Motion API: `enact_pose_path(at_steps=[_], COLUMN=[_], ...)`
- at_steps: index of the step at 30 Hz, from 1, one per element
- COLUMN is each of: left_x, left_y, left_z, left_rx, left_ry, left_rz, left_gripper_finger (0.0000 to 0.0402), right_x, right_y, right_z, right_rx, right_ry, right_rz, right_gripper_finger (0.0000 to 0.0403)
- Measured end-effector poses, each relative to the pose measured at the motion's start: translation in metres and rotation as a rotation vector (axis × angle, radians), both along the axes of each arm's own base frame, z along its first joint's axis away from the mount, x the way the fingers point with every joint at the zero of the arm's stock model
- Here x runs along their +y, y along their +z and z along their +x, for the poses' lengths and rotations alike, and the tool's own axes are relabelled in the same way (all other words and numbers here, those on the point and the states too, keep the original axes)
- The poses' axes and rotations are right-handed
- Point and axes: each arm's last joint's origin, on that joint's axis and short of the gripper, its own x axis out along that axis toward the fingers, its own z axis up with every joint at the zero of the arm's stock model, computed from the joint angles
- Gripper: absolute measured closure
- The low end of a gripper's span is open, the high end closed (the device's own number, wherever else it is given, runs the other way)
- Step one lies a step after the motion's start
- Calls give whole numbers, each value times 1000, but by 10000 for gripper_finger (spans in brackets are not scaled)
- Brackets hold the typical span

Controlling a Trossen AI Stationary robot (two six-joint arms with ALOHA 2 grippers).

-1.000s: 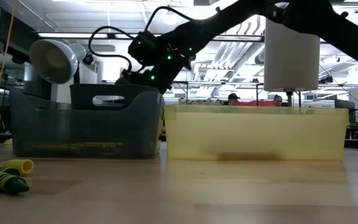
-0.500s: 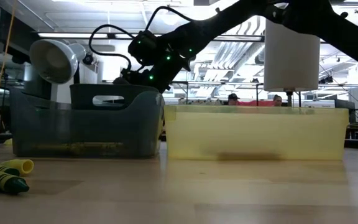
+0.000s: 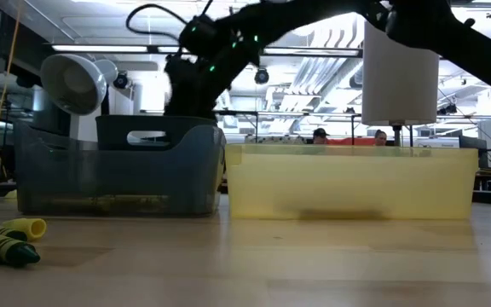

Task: Sort crayons
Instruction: Move the green crayon to the bottom left of the table

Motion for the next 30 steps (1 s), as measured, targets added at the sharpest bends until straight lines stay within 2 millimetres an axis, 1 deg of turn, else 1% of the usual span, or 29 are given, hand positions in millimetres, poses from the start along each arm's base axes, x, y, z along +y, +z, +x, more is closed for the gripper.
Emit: enact_pose_path(at_steps=[2, 4, 9, 12, 15, 20, 22, 25, 28, 30], left_x=[0, 0, 0, 0, 0, 0, 0, 1, 1, 1], left_y=[-1, -1, -3, -3, -3, -3, -4, -4, -4, -4], left_z=[0, 0, 0, 0, 1, 1, 1, 1, 1, 1], left_rx=[7, 9, 25, 33, 32, 34, 35, 36, 36, 36], left_ry=[0, 0, 0, 0, 1, 4, 5, 5, 5, 5], left_rz=[-1, -2, -9, -11, -11, -11, -11, -12, -12, -12], left_gripper_finger=[401, 401, 401, 401, 402, 401, 401, 401, 401, 401], right_x=[-3, -5, -2, 9, 25, 66, 86, 113, 133, 142], right_y=[15, 22, 28, 30, 37, 39, 37, 28, 22, 18], right_z=[-8, -20, -62, -86, -117, -178, -204, -239, -266, -279], right_rx=[48, 112, 253, 255, 200, 90, 61, 59, 44, 41], right_ry=[51, 89, 116, 129, 112, 46, 27, -16, -55, -66], right_rz=[-20, -20, 39, 56, 60, 117, 150, 174, 183, 189], right_gripper_finger=[245, 246, 247, 247, 247, 247, 247, 247, 247, 247])
